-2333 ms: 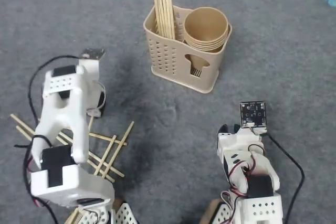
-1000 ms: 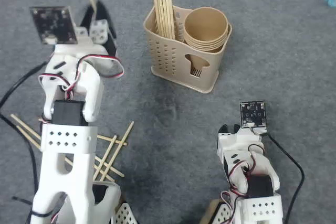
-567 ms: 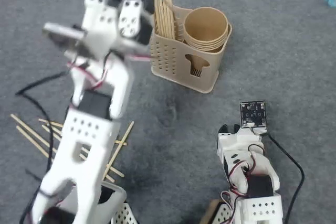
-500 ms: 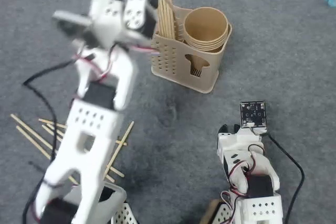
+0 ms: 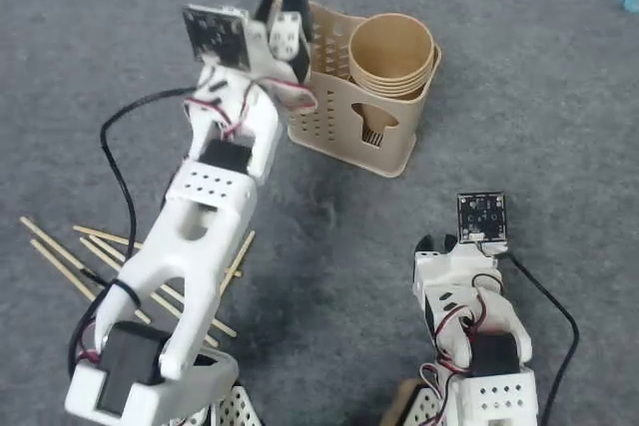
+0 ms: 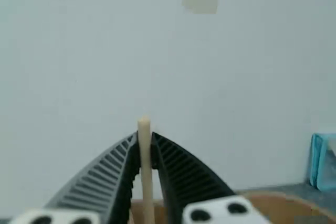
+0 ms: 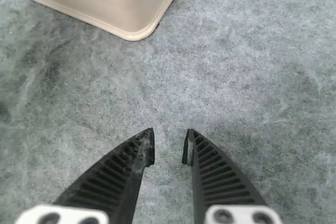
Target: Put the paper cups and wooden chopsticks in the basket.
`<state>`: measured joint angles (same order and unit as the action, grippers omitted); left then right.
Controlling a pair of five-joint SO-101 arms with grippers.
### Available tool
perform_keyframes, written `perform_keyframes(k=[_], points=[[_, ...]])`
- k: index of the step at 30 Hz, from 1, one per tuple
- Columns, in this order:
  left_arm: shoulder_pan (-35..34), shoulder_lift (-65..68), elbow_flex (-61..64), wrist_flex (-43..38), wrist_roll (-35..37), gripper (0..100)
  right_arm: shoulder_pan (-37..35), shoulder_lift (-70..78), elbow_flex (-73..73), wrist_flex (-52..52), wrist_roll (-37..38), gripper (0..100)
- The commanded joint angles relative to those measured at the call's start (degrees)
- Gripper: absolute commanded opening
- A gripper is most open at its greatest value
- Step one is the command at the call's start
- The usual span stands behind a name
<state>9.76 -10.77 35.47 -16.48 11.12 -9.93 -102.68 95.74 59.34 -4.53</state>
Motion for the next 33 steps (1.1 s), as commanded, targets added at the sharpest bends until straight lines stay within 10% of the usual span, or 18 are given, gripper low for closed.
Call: perform_keyframes(k=[1, 10, 22, 33], points=[[0.26, -4.66, 4.79, -1.41, 0.09, 2, 0.75, -1.36, 0.79, -1.54, 1.32, 9.7], [0.0, -12.57, 5.93, 6.51, 0.26, 22, 0.75, -1.36, 0.79, -1.54, 1.32, 9.7], [-10.37, -26.81, -14.02, 86.07, -5.8, 20, 0.75, -1.36, 0.79, -1.27, 1.32, 9.7], [-17.49, -10.46, -14.29, 113.67, -26.02, 20, 0.75, -1.36, 0.79, -1.1, 1.32, 9.7]])
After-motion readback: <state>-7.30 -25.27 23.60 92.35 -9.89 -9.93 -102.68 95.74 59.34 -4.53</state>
